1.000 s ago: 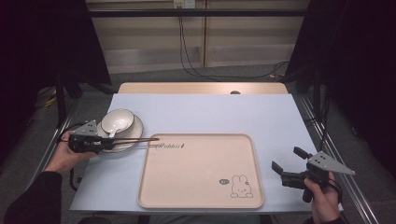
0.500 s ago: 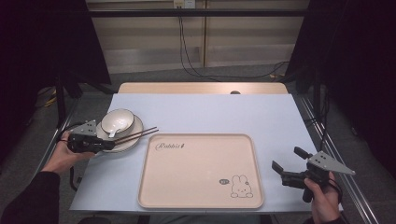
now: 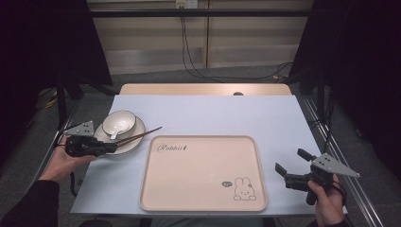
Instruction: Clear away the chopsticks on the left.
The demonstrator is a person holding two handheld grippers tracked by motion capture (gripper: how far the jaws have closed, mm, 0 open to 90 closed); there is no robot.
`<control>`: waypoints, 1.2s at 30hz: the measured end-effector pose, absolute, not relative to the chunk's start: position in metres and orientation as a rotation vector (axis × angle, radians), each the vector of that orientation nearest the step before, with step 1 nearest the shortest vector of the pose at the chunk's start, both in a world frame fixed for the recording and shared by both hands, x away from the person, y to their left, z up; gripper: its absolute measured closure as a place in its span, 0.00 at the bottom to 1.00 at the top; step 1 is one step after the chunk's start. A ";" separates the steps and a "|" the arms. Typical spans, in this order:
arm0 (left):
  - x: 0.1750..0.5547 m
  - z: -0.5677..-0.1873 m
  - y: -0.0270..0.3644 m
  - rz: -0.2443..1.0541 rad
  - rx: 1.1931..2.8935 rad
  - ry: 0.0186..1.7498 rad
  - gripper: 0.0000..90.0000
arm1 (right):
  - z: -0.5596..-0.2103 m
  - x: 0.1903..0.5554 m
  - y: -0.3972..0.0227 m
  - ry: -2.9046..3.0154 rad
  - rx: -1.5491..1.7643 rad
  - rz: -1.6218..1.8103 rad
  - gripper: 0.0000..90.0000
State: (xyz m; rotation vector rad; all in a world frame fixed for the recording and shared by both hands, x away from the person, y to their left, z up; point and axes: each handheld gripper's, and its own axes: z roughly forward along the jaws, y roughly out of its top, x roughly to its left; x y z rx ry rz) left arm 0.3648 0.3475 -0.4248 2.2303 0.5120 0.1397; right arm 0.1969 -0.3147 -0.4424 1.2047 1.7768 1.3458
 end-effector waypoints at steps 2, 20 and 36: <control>0.362 -0.424 0.346 0.140 2.227 0.517 0.94 | -0.442 0.197 -0.315 1.776 1.205 1.348 0.01; 0.325 -0.417 0.302 0.059 2.133 0.623 0.94 | -0.442 0.197 -0.314 1.779 1.198 1.349 0.01; 0.295 -0.418 0.258 0.089 2.041 0.873 0.94 | -0.443 0.197 -0.313 1.778 1.196 1.344 0.01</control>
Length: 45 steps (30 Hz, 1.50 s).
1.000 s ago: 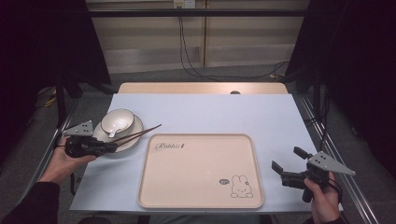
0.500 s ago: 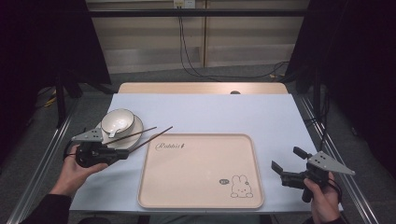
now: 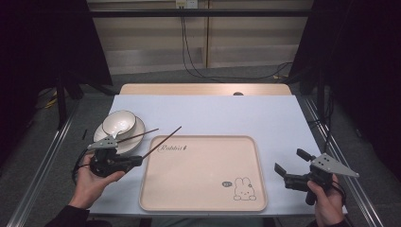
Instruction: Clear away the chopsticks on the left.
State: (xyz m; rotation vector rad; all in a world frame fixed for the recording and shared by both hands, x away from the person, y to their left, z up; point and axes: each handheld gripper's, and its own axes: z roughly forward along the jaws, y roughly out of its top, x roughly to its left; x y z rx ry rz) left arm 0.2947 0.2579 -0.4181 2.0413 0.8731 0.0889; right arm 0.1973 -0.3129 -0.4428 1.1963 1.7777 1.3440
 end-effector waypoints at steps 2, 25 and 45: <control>0.293 -0.418 0.255 0.090 2.035 0.896 0.94 | -0.443 0.197 -0.313 1.777 1.195 1.345 0.01; 0.267 -0.440 0.205 0.120 1.964 1.278 0.94 | -0.443 0.198 -0.313 1.790 1.187 1.339 0.02; 0.266 -0.459 0.193 0.138 2.038 1.401 0.94 | -0.443 0.197 -0.312 1.792 1.187 1.340 0.02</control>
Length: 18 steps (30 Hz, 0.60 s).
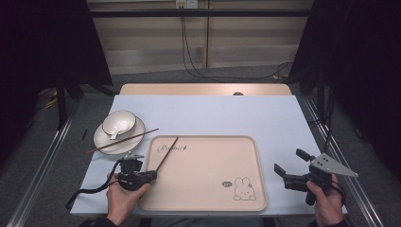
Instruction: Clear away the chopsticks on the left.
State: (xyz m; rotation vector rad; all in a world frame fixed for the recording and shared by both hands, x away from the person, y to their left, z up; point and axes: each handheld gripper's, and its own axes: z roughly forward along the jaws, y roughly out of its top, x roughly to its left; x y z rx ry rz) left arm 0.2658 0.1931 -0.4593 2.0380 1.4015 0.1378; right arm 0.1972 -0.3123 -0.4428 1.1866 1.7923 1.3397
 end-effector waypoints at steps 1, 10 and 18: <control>0.266 -0.461 0.192 0.131 2.040 1.406 0.94 | -0.443 0.197 -0.312 1.792 1.188 1.339 0.01; 0.266 -0.462 0.190 0.130 2.026 1.411 0.93 | -0.443 0.197 -0.312 1.792 1.185 1.339 0.01; 0.266 -0.461 0.191 0.118 2.035 1.392 0.90 | -0.443 0.197 -0.312 1.798 1.184 1.341 0.01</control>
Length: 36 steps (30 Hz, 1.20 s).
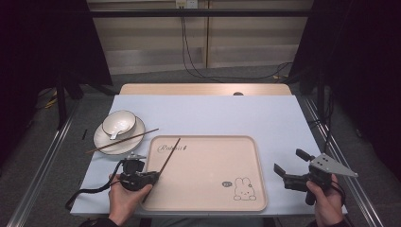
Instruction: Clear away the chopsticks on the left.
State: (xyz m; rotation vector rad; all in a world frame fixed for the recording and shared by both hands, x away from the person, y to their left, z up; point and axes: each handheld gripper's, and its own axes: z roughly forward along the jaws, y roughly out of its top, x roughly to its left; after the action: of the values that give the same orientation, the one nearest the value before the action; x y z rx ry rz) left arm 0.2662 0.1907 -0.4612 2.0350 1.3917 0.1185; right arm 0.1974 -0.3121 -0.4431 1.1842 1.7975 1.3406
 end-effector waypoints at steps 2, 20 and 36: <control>0.266 -0.461 0.191 0.116 2.043 1.368 0.79 | -0.443 0.197 -0.312 1.793 1.186 1.342 0.01; 0.265 -0.431 0.225 0.230 2.047 0.909 0.09 | -0.443 0.197 -0.312 1.797 1.181 1.342 0.02; 0.283 -0.433 0.292 0.156 2.008 0.762 0.06 | -0.443 0.197 -0.311 1.800 1.176 1.342 0.02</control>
State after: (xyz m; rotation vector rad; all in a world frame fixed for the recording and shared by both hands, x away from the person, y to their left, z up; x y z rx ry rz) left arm 0.2833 0.2918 -0.4327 2.0076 0.7625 0.1560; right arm 0.1973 -0.3114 -0.4429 1.1759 1.7997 1.3415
